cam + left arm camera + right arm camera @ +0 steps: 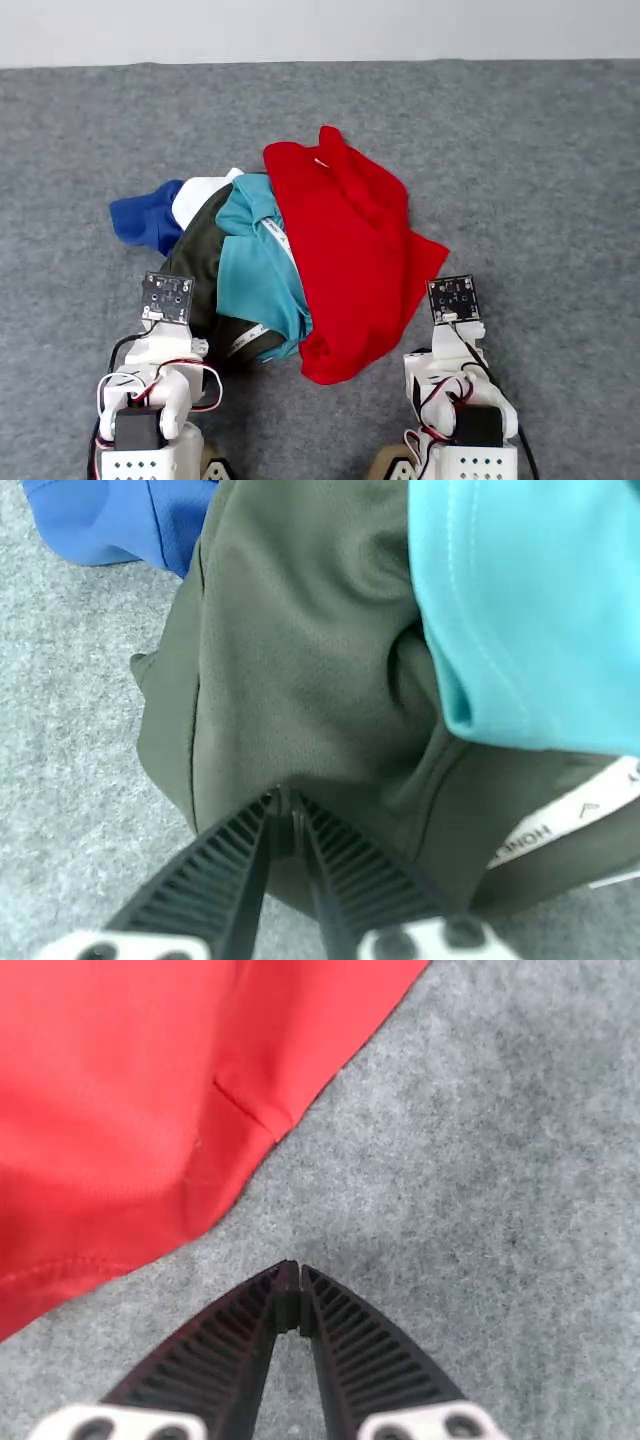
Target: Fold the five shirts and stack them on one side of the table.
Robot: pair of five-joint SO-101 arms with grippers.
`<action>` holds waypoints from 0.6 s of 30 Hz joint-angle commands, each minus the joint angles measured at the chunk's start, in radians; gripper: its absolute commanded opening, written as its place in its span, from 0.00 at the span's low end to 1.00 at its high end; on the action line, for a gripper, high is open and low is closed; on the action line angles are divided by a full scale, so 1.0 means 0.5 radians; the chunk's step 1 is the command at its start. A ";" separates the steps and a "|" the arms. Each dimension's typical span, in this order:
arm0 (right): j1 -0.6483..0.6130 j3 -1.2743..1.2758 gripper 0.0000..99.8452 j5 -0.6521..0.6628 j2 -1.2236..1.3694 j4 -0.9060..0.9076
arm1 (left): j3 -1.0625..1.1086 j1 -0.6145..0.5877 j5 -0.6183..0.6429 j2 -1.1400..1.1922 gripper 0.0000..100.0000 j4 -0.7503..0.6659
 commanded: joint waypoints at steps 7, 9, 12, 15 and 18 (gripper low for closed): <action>-0.005 0.028 0.01 -0.015 -0.017 0.008 | -0.005 0.012 0.003 -0.021 0.01 0.006; -0.005 0.028 0.01 -0.015 -0.017 0.008 | -0.026 0.009 -0.003 -0.025 0.01 -0.012; -0.005 0.028 0.01 -0.015 -0.017 0.008 | -0.176 0.000 -0.071 -0.025 0.01 -0.083; -0.005 0.028 0.01 -0.015 -0.017 0.008 | -0.321 0.009 -0.230 -0.021 0.08 -0.221; -0.005 0.028 0.01 -0.015 -0.017 0.008 | -0.434 0.006 -0.175 -0.021 0.15 -0.334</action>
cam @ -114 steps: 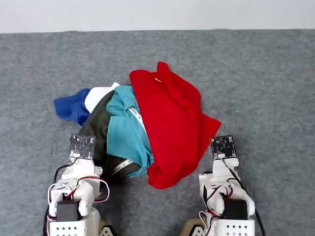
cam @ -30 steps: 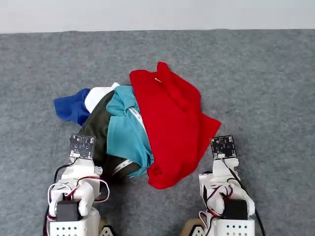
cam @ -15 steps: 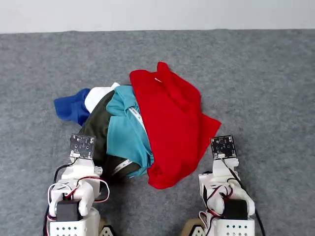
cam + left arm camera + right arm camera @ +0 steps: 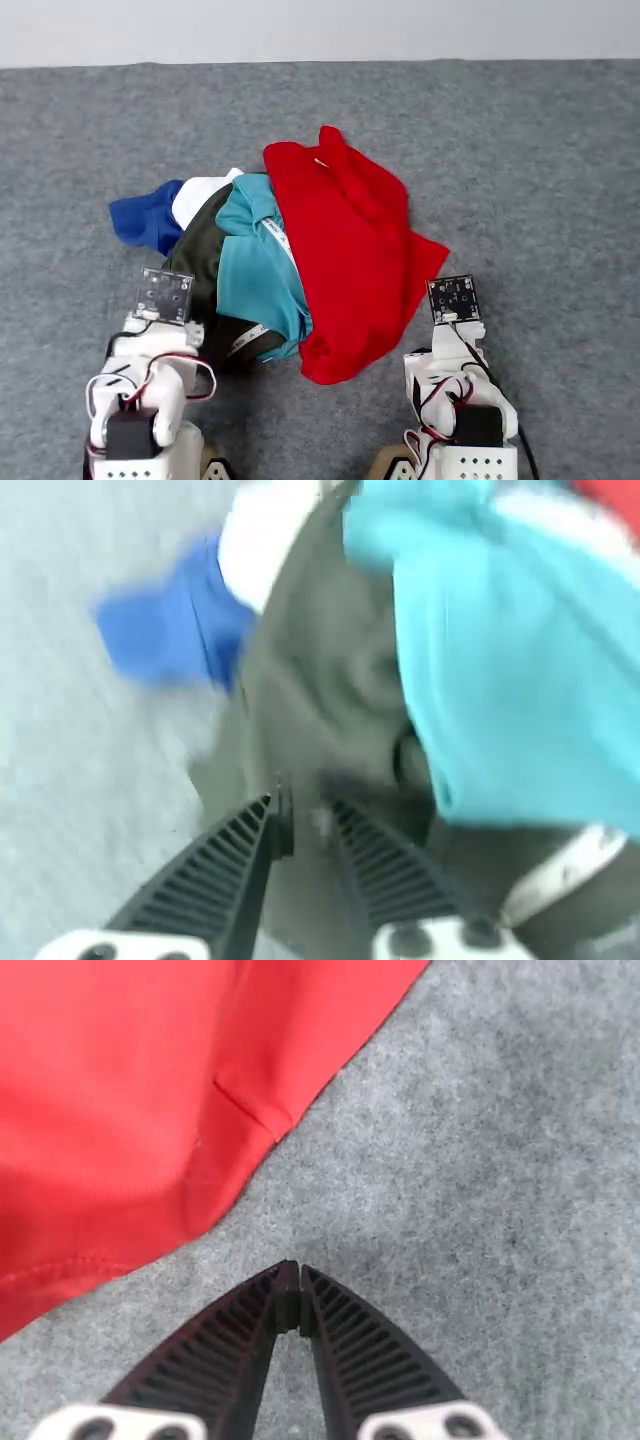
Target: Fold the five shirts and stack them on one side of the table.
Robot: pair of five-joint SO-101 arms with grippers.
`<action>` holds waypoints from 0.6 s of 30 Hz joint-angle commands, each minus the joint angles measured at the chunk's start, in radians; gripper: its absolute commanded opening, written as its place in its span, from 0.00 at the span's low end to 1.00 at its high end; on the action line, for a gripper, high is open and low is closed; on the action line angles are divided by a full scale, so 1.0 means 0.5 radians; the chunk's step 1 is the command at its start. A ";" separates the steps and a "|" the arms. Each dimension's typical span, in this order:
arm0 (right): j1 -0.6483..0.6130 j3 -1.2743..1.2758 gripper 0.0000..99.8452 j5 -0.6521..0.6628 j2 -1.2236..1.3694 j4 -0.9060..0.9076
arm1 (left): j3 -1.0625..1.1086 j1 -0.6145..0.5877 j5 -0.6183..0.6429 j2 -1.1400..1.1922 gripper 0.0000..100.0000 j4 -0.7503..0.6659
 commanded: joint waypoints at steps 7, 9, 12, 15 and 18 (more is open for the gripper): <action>-0.005 0.028 0.01 -0.015 -0.017 0.008 | -0.471 0.009 0.089 -0.009 0.10 -0.107; -0.005 0.028 0.01 -0.015 -0.017 0.008 | -0.554 0.009 0.083 -0.009 0.07 -0.089; -0.005 0.028 0.01 -0.015 -0.017 0.008 | -0.652 0.009 -0.064 -0.006 0.05 0.003; -0.005 0.028 0.01 -0.015 -0.017 0.008 | -0.695 0.009 -0.172 -0.006 0.04 0.147; -0.005 0.028 0.01 -0.015 -0.017 0.008 | -0.723 -0.006 -0.245 -0.006 0.03 0.184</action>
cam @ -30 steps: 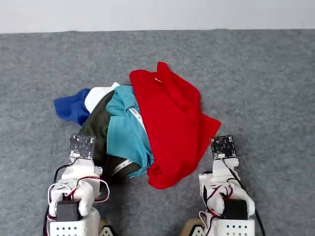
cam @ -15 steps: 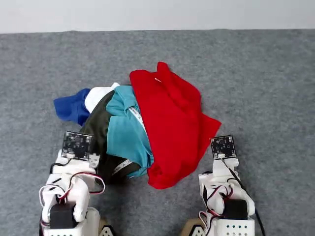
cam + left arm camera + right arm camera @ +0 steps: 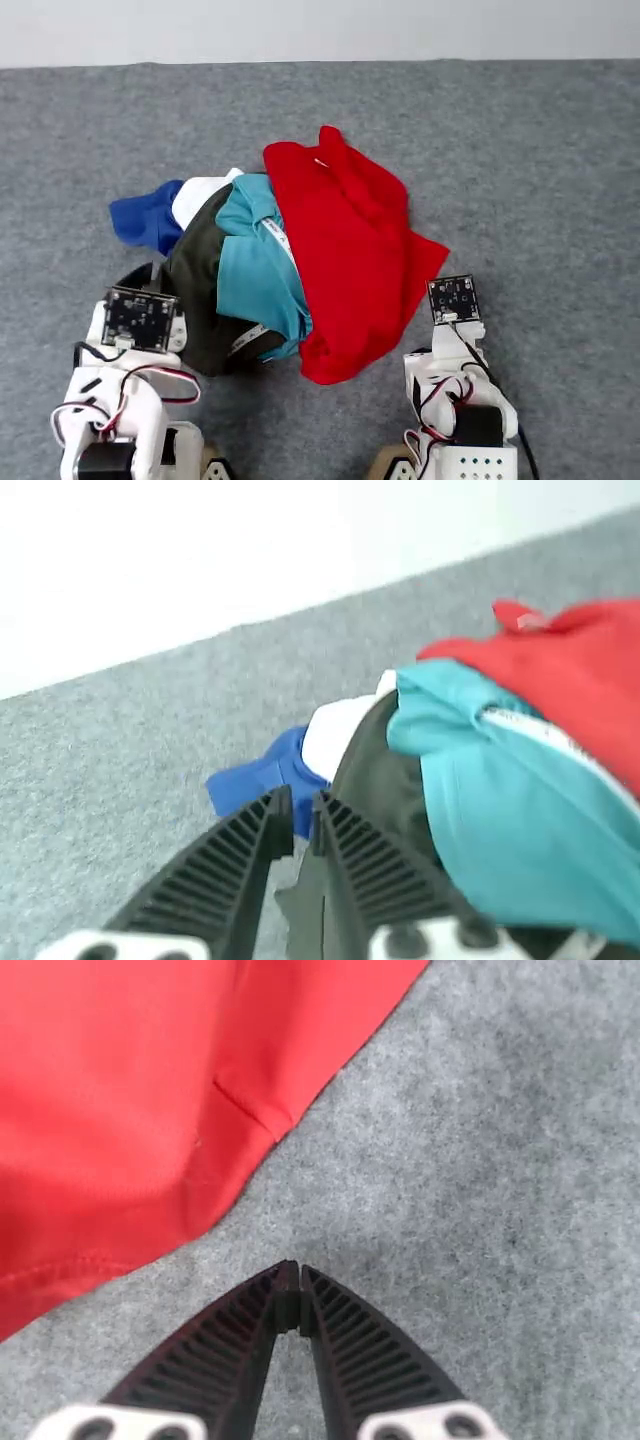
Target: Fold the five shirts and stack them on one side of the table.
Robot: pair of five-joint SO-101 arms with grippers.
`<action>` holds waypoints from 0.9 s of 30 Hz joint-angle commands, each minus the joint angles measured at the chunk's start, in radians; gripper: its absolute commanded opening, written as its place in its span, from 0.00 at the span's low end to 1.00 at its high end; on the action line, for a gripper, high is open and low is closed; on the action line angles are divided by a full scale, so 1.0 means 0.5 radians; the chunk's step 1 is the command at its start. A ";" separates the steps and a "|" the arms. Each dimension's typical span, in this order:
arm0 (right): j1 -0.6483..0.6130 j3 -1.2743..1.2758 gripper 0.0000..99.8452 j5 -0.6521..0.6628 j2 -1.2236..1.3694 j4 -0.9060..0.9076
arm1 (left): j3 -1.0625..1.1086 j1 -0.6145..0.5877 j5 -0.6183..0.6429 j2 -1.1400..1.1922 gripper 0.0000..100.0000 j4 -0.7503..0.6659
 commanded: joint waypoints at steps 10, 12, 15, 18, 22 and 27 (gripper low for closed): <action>-0.005 0.028 0.01 -0.015 -0.017 0.008 | -1.033 0.006 0.095 1.114 0.01 0.218; -0.005 0.028 0.01 -0.015 -0.017 0.008 | -1.361 0.012 0.227 1.445 0.01 0.405; -0.005 0.028 0.01 -0.015 -0.017 0.008 | -1.806 0.012 0.356 1.918 0.01 0.675; -0.005 0.028 0.01 -0.015 -0.017 0.008 | -2.153 0.021 0.411 2.348 0.01 0.961; -0.005 0.028 0.01 -0.015 -0.017 0.008 | -2.361 0.110 0.381 2.796 0.01 1.053; -0.005 0.028 0.01 -0.015 -0.017 0.008 | -2.420 0.365 0.101 3.099 0.01 1.043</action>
